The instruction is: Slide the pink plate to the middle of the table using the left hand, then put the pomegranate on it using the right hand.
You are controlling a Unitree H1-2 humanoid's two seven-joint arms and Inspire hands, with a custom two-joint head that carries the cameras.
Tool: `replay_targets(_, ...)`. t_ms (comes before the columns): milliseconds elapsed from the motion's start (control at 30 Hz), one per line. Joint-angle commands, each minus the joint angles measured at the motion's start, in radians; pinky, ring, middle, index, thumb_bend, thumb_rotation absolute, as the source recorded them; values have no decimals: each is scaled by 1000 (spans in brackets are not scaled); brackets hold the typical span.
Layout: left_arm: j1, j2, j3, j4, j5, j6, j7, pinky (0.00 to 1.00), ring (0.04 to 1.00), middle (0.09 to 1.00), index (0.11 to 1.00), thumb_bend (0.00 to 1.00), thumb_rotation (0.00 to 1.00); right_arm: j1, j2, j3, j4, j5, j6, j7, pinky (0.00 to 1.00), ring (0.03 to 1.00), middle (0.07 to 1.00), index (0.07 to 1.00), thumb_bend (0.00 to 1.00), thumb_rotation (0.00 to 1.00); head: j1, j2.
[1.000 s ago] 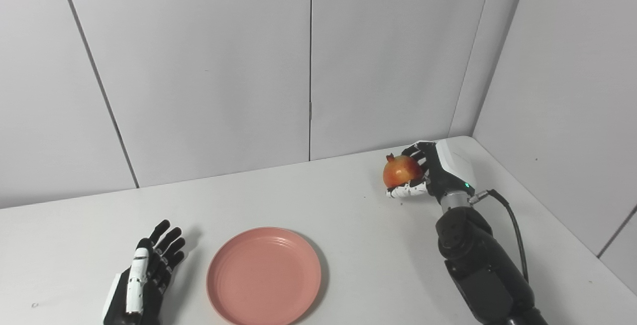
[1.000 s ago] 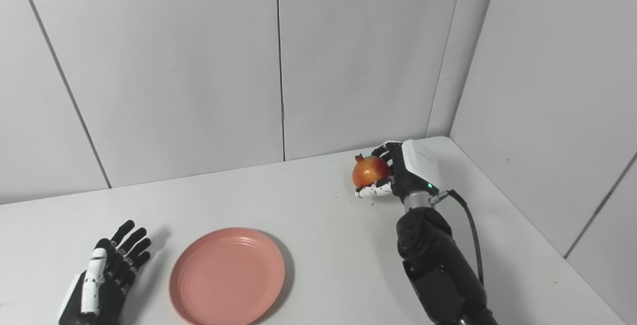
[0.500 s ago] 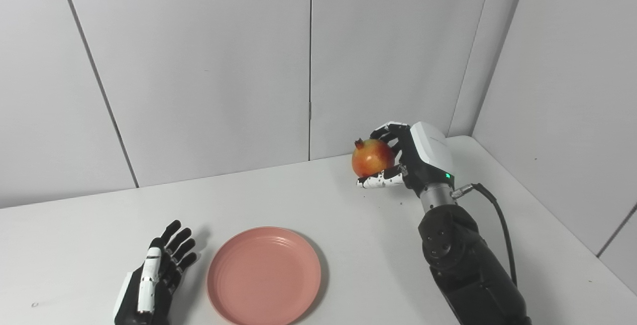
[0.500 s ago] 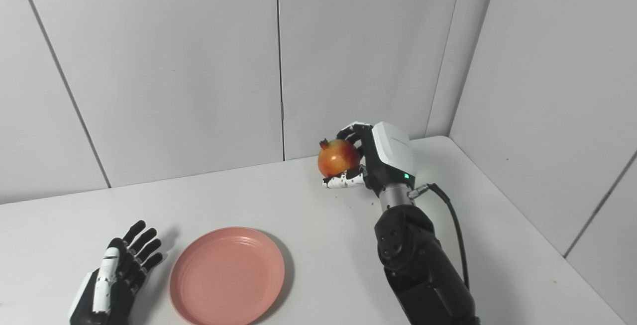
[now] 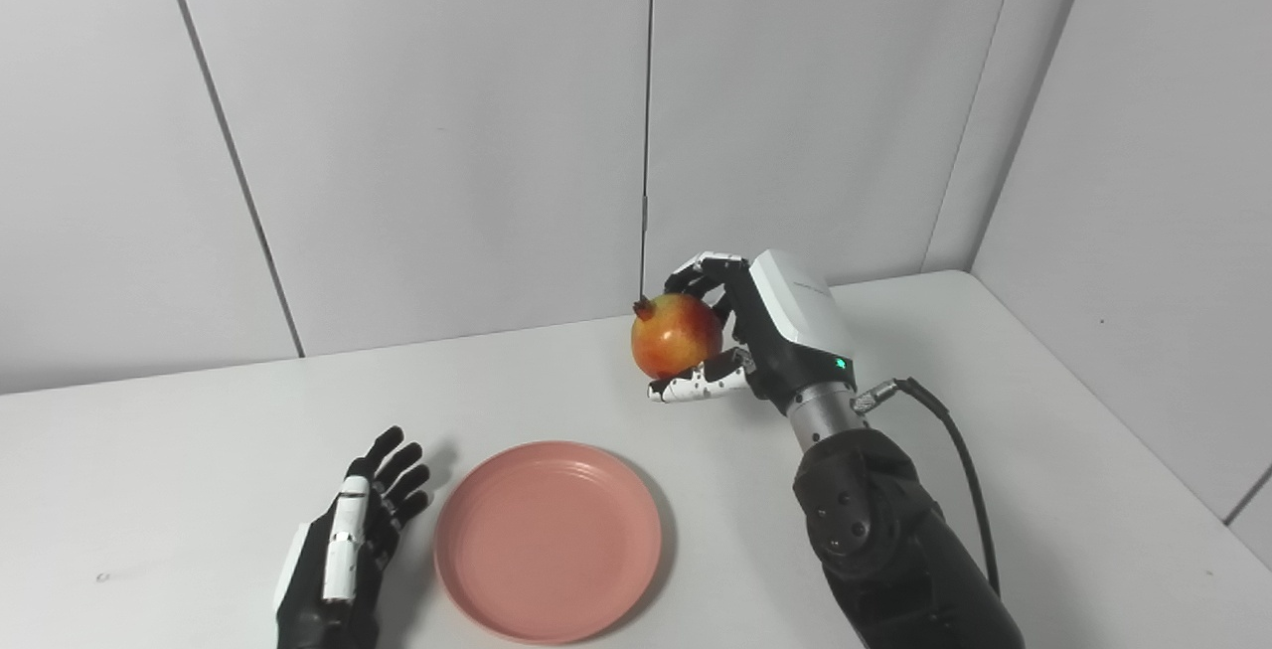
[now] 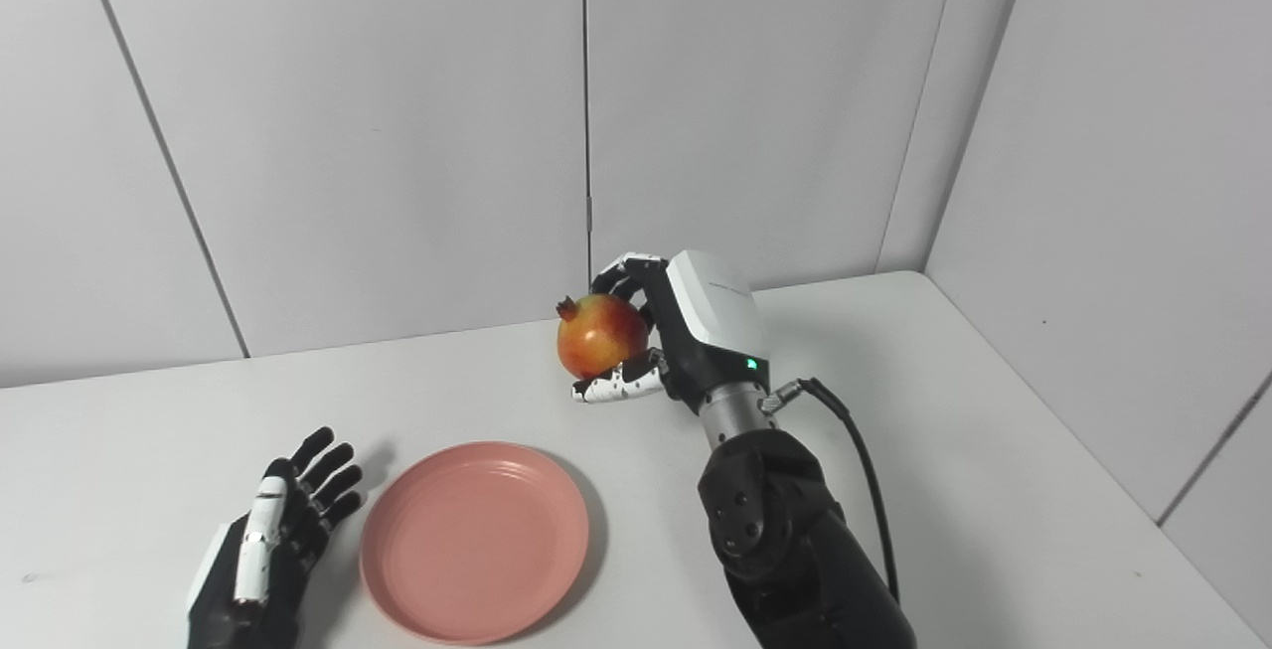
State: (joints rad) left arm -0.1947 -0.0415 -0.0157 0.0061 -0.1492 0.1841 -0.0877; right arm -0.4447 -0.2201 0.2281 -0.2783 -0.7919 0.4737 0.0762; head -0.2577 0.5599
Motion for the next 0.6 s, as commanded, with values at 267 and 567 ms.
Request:
replay_targets(267,-8,-47,-32,-38,40,17,48,873,870,875,848,408,1000,13,72,78,-20,-30,-67,-8,283,372,430,536,522,3,119,28)
replay_targets(567,-19,-67,-47,-10,66,-17,58,875,877,888,866,427,1000,39,120,132,31,-16,-105,-13,259,350,426,534,522,3,180,43)
